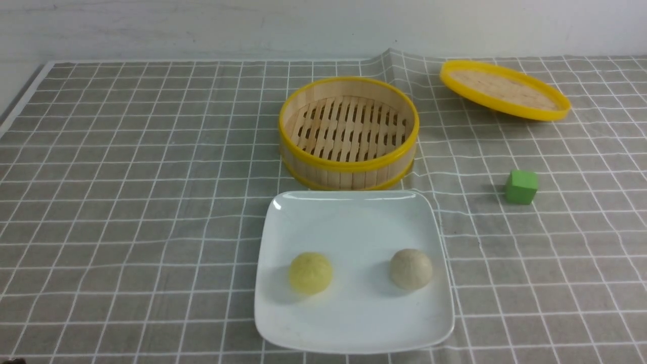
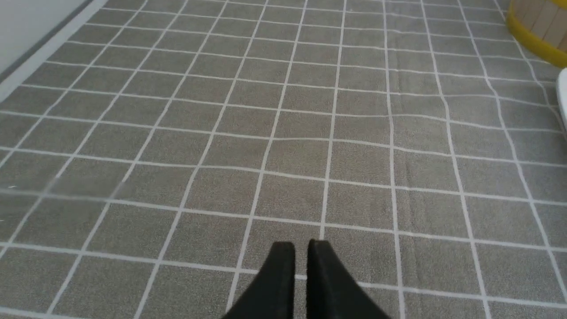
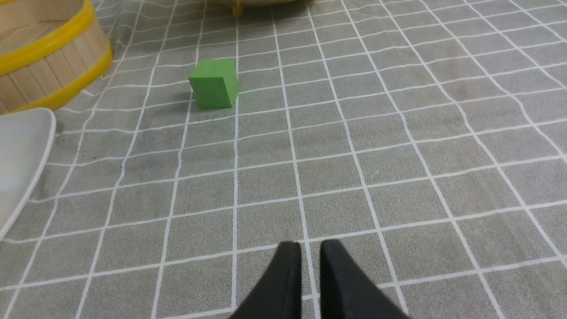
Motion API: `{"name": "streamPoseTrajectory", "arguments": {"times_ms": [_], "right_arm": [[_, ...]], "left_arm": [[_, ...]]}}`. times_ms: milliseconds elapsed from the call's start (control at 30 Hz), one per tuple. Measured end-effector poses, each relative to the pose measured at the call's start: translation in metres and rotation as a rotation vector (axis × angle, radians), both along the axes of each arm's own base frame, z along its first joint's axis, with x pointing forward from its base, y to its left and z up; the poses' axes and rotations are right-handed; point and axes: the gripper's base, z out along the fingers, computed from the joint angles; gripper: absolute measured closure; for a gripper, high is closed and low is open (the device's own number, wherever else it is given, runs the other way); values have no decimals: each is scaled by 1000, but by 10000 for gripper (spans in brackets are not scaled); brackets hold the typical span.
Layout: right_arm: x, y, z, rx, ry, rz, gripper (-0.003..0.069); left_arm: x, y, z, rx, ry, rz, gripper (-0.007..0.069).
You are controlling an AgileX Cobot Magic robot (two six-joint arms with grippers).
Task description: Put the steamed buns into the plate on the grey tablecloth.
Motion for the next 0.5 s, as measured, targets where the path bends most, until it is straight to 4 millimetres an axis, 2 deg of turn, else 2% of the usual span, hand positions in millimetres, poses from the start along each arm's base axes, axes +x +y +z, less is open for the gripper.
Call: {"name": "streamPoseTrajectory", "arguments": {"times_ms": [333, 500], "right_arm": [[0, 0, 0, 0, 0, 0, 558], [0, 0, 0, 0, 0, 0, 548]], "left_arm": [[2, -2, -4, 14, -19, -37, 553], [1, 2, -4, 15, -18, 27, 547]]}}
